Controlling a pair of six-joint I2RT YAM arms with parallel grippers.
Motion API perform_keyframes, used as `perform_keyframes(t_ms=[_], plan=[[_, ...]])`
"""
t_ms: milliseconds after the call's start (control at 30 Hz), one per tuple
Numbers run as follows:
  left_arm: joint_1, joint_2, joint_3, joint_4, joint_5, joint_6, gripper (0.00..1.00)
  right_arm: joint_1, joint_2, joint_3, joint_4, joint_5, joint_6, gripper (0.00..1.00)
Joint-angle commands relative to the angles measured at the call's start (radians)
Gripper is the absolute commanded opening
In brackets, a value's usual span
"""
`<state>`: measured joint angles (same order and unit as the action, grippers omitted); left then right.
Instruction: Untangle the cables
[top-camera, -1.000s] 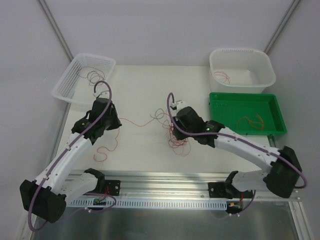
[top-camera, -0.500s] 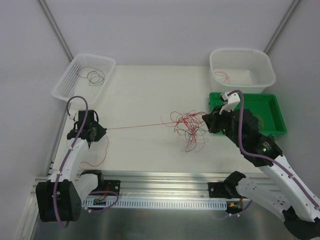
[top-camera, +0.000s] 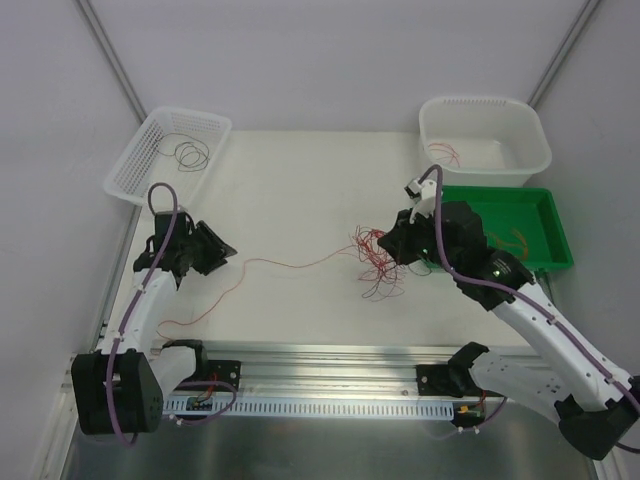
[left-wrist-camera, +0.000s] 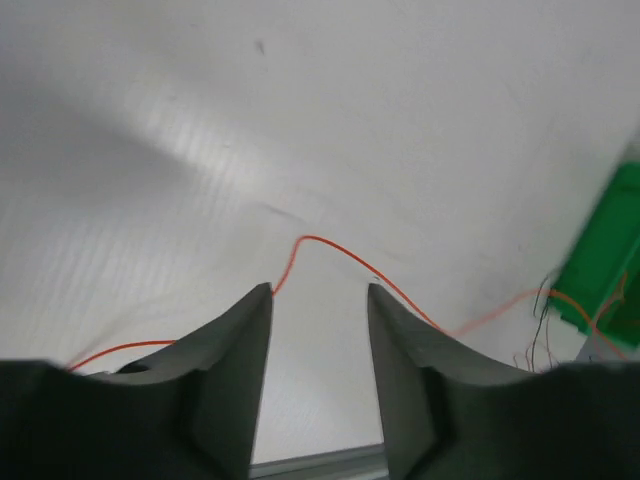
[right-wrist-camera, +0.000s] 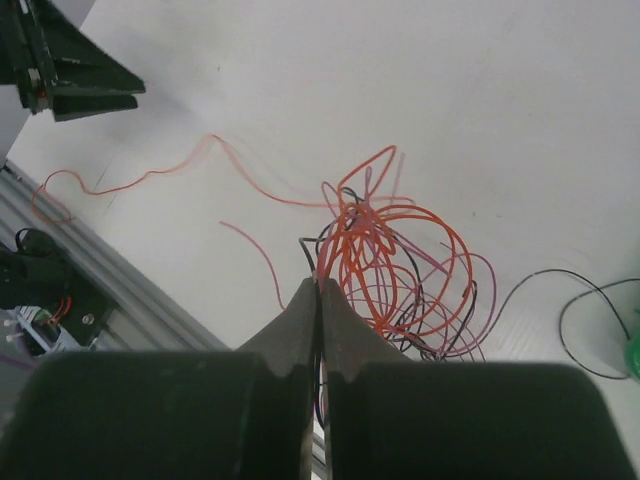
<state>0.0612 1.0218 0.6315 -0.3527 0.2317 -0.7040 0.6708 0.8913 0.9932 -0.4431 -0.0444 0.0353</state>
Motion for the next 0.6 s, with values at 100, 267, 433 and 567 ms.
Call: perform_keyframes(t_ms=[100, 267, 433, 567], plan=[[-0.208, 0.015, 0.16, 0.049, 0.357, 0.187, 0.73, 0.036, 0.145, 0.1, 0.092, -0.21, -0.055, 0.01], [-0.388, -0.011, 0.194, 0.141, 0.368, 0.215, 0.78, 0.097, 0.225, 0.157, 0.081, -0.261, -0.106, 0.01], [-0.449, 0.024, 0.18, 0.251, 0.366, 0.178, 0.77, 0.156, 0.288, 0.203, 0.057, -0.275, -0.164, 0.01], [-0.529, 0.075, 0.206, 0.285, 0.379, 0.216, 0.77, 0.197, 0.336, 0.229, 0.044, -0.311, -0.208, 0.01]])
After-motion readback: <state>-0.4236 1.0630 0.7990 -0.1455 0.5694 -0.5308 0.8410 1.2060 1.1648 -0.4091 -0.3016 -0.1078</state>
